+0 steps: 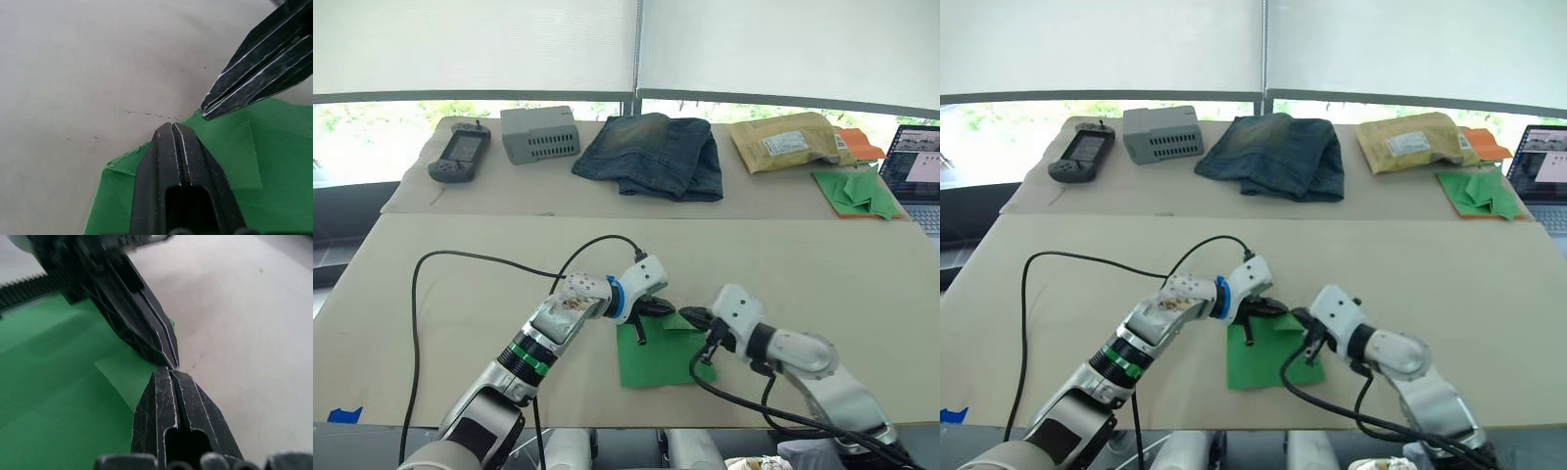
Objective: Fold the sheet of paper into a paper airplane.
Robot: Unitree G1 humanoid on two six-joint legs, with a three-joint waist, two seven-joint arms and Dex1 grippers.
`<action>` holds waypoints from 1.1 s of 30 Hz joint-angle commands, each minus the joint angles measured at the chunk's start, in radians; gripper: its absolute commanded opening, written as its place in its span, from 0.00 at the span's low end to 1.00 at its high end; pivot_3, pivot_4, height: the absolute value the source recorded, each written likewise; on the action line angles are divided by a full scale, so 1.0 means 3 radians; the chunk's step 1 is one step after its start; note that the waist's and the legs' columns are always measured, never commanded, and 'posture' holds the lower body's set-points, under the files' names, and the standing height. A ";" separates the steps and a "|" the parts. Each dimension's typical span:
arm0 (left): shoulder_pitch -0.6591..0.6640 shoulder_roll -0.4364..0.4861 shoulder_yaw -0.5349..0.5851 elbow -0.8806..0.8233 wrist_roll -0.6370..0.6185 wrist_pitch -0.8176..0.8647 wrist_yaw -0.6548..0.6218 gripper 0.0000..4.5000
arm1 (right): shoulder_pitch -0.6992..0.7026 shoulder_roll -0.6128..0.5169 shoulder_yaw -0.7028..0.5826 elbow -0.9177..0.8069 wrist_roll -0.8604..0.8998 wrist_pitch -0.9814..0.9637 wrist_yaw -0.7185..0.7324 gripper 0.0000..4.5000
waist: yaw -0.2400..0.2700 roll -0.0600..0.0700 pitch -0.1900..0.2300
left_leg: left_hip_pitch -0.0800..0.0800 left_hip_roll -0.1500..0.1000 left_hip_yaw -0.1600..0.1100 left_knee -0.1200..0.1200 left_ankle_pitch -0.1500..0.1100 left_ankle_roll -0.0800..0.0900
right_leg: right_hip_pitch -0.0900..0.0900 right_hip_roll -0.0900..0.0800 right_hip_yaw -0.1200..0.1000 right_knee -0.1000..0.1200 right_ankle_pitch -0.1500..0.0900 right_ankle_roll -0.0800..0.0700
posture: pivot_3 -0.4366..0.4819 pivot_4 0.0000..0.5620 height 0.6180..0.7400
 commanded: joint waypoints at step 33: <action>0.0058 0.0028 0.0047 0.0099 0.0104 -0.0168 0.0053 0.00 | 0.0068 0.0358 -0.0317 -0.0140 0.0679 0.0768 -0.0255 0.01 | -0.0001 -0.0002 -0.0030 | -0.0004 0.0003 0.0000 -0.0007 0.0000 0.0000 | -0.0005 0.0005 -0.0008 -0.0002 -0.0005 -0.0004 | 0.48 0.27 0.91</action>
